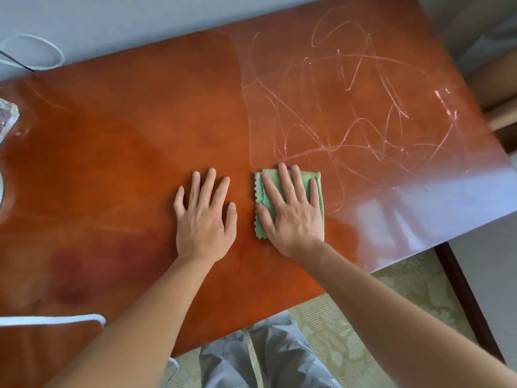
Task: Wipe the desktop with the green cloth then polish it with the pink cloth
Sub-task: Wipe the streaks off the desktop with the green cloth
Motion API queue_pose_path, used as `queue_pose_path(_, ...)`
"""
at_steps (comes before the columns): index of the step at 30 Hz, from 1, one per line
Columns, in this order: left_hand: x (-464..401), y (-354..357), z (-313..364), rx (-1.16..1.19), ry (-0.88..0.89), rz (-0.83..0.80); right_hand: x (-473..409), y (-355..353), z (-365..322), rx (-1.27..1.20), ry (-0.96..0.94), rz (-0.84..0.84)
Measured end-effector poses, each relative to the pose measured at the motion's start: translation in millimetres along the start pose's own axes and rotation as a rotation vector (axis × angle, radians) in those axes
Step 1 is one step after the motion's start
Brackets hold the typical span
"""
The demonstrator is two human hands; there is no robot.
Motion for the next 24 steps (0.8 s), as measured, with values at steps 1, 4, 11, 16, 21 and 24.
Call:
queue_pose_path(1, 0, 0, -1, 0.004, 0.003, 0.010, -17, 1, 0, -0.004, -0.005, 0.004)
queue_pose_path(4, 0, 0, -1, 0.012, -0.002, 0.006, -56, 4, -2, 0.009, -0.008, -0.009)
queue_pose_path(11, 0, -1, -1, 0.000, -0.003, 0.015, -12, -3, -8, -0.021, -0.076, -0.017)
queue_pose_path(16, 1, 0, -2, -0.005, -0.004, 0.019, 41, -3, -5, -0.013, -0.123, -0.039)
queue_pose_path(21, 0, -2, -1, -0.002, -0.011, 0.021, 20, -2, -6, -0.013, -0.141, -0.046)
queue_pose_path(24, 0, -4, 0, 0.003, -0.010, 0.027, -19, -1, -3, -0.007, -0.114, -0.021)
Point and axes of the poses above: each hand's wrist, its own x-axis away from the middle knuckle, its own y-axis out of the palm, z = x × y, the point moved 7 cm from there along -x, towards the middle knuckle, and after that the axes turned 13 degrees about z, right-handed, at the moved point
